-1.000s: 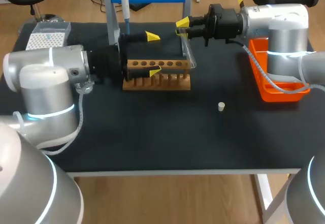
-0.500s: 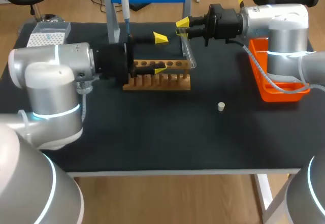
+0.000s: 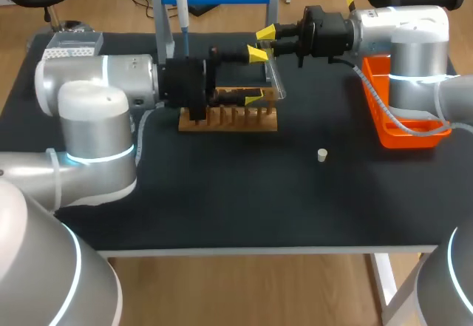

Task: Invert the test tube, pick up the pipette, mount the tip to pipette, aspirate from beaker and dispense into the tube, eject the tip, return the pipette, and cap with the stopper.

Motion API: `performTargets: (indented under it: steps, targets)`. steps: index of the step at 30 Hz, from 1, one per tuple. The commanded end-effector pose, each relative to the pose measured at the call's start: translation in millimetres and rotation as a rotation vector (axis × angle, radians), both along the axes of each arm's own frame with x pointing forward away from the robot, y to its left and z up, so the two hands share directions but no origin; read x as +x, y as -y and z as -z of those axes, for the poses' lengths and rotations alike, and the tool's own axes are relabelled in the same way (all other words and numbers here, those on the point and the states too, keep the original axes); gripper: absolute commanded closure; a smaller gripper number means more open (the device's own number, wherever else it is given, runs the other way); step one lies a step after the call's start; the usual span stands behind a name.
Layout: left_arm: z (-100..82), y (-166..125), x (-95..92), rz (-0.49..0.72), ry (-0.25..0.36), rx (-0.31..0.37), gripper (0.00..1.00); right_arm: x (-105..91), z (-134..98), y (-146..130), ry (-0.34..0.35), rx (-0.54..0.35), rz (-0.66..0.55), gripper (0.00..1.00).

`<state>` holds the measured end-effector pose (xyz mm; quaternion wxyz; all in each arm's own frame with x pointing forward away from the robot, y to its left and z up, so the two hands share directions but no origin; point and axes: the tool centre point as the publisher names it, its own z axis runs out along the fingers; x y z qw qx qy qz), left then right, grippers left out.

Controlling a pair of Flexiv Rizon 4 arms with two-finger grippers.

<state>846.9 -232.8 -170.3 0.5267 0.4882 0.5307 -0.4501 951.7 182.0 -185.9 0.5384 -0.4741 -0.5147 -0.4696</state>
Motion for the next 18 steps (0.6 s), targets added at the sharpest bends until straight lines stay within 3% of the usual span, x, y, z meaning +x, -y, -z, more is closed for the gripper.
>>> performTargets:
  steps: [1,16,17,18]
  targets:
    - [6.0,14,6.4,0.022,-0.001,-0.009,0.0,0.4,-1,0,0.0,-0.004,-0.002,1.0]
    - [5.5,27,5.1,0.047,0.006,-0.011,0.0,0.4,-1,0,0.0,-0.004,-0.002,1.0]
    - [5.6,27,5.0,0.051,0.002,-0.009,0.15,0.4,-1,0,0.0,-0.004,-0.002,1.0]
    - [6.4,27,5.3,0.051,-0.002,-0.008,0.23,0.4,-1,0,0.0,-0.004,-0.002,1.0]
